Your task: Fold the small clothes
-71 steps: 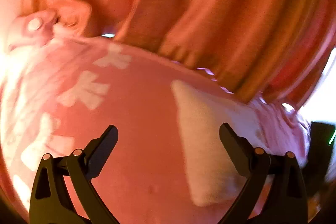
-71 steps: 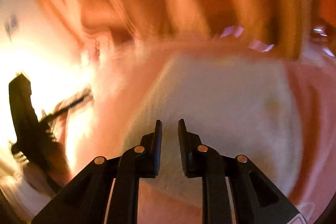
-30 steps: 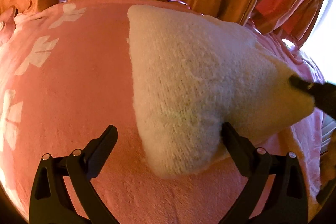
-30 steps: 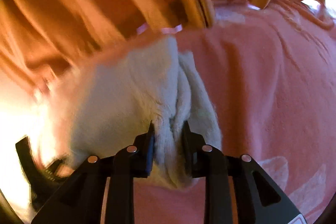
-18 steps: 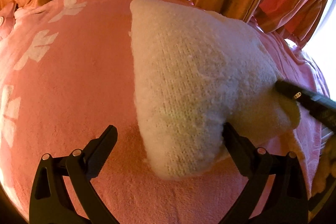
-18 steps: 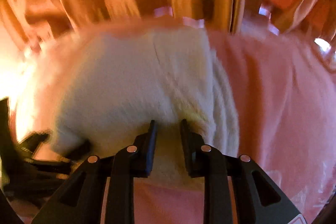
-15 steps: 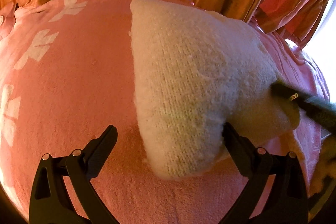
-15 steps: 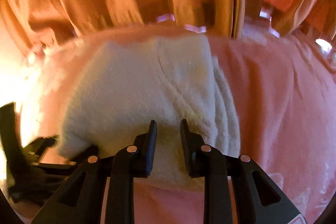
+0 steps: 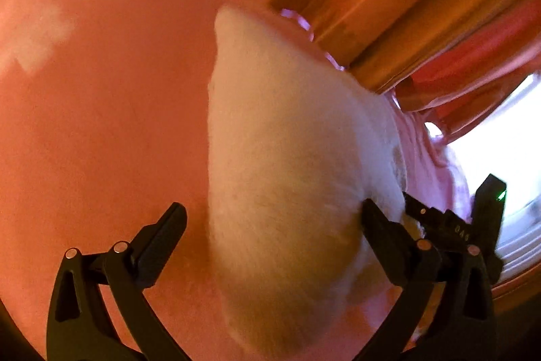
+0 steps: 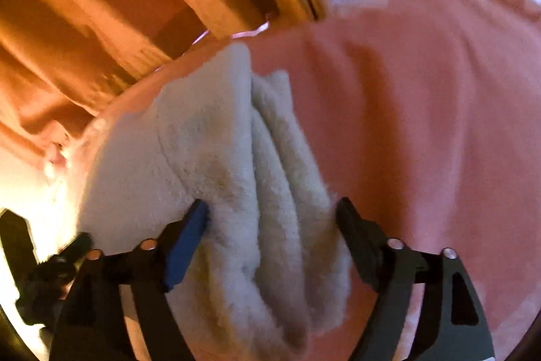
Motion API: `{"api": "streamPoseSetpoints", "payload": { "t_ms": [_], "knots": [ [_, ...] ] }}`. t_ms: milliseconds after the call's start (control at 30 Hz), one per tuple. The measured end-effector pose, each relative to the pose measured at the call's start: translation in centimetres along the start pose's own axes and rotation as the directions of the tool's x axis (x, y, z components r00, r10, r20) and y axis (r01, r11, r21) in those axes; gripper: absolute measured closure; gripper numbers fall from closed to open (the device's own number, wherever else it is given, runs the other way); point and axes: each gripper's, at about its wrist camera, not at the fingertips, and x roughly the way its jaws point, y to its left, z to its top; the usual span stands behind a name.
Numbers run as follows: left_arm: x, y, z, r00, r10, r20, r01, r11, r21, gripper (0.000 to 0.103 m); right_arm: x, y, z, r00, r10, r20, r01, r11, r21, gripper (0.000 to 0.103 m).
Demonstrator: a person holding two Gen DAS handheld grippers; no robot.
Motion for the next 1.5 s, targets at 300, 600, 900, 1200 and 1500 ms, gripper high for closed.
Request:
{"api": "streamPoseSetpoints", "payload": {
  "t_ms": [300,600,900,1200,1500],
  "knots": [
    [2.2,-0.7,0.2,0.992,-0.111,-0.064,0.113,0.993,0.031,0.005,1.6,0.6,-0.5,0.992,0.116,-0.055,-0.115,0.993,0.026,0.034],
    [-3.5,-3.7,1.9,0.986,-0.127,0.108,0.101,0.97,0.223,0.045,-7.0,7.4,-0.7,0.945,0.249,0.213,-0.214,0.961,-0.176,0.069],
    [-19.4,-4.6,5.3,0.851,-0.243,0.465,0.049,0.919,0.391,0.034,-12.6,18.1,0.6,0.802,0.52,0.294,-0.39,0.828,-0.402,0.068],
    [-8.8,10.4,9.2,0.923,0.22,0.317,-0.237,0.971,0.016,0.027,7.1,16.3,0.4,0.972,0.234,-0.012,-0.228,0.938,-0.261,0.051],
    [-8.4,10.0,9.1,0.94,0.175,0.294,-0.18,0.984,-0.011,0.007,9.4,17.7,2.1,0.953,0.299,-0.049,-0.302,0.93,-0.21,0.021]
  ]
}}
